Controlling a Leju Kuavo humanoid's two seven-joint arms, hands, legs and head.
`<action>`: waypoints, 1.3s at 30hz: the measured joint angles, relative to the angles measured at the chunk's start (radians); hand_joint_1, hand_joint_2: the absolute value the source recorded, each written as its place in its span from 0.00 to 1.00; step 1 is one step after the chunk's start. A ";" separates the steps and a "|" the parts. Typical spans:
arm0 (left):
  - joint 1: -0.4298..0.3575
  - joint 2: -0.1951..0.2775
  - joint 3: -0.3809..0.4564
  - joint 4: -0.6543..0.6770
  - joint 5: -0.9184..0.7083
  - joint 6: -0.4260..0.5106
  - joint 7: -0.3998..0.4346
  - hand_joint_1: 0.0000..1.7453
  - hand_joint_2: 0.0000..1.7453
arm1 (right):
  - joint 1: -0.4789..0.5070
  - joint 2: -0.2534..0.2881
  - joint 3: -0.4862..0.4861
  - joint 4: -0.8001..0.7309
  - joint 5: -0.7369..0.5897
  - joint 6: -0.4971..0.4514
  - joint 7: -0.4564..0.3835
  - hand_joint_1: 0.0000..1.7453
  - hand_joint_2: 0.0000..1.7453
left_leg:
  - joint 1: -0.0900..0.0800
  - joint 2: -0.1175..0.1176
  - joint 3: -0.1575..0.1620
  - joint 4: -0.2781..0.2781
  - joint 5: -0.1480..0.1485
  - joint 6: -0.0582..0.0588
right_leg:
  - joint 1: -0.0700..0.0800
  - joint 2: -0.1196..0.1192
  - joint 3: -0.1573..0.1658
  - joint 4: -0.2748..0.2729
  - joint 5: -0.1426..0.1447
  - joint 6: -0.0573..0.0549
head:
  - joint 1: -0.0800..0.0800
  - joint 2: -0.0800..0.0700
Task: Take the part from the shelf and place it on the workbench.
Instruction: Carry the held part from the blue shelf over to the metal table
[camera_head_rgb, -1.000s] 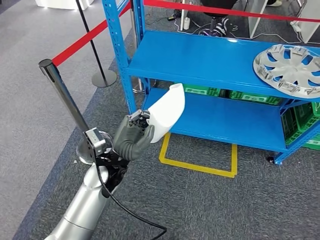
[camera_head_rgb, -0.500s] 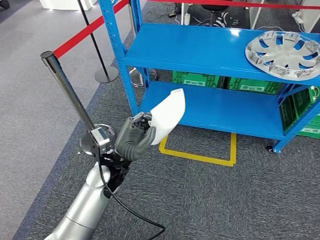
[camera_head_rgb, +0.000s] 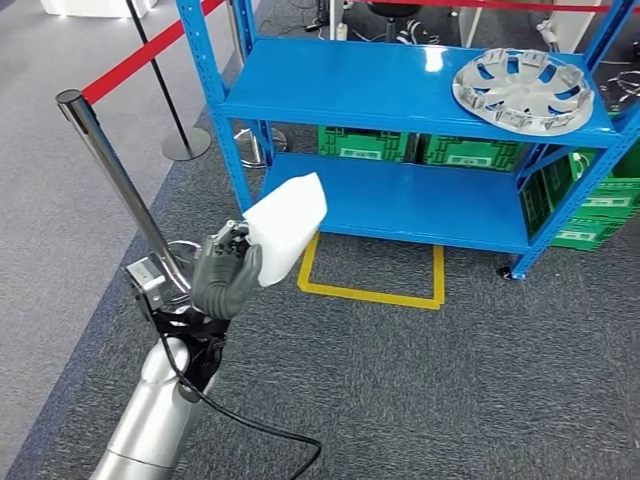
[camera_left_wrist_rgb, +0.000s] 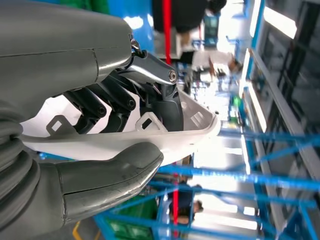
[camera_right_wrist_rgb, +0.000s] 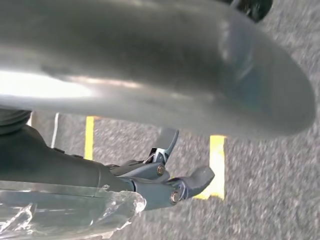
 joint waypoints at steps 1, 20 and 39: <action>0.007 0.000 0.014 -0.004 0.000 -0.001 0.003 1.00 1.00 | 0.002 -0.002 0.000 0.001 0.000 0.002 -0.007 0.00 0.00 | 0.004 0.008 -0.003 -0.005 0.009 0.000 | 0.000 -0.012 -0.015 0.033 -0.027 0.005 | 0.003 0.000; 0.024 0.005 0.141 -0.029 0.022 -0.065 0.042 1.00 1.00 | -0.008 -0.011 0.002 -0.001 0.000 0.019 0.027 0.00 0.00 | 0.025 0.035 -0.168 0.296 -0.121 -0.065 | -0.028 -0.025 0.084 -0.017 -0.052 -0.016 | 0.001 0.000; 0.014 -0.021 0.174 -0.033 -0.051 0.033 0.116 1.00 1.00 | -0.009 -0.018 0.010 0.001 0.000 0.034 0.038 0.00 0.00 | 0.019 0.079 -0.036 0.012 0.030 -0.019 | -0.020 -0.075 0.047 0.100 -0.101 0.032 | 0.017 0.000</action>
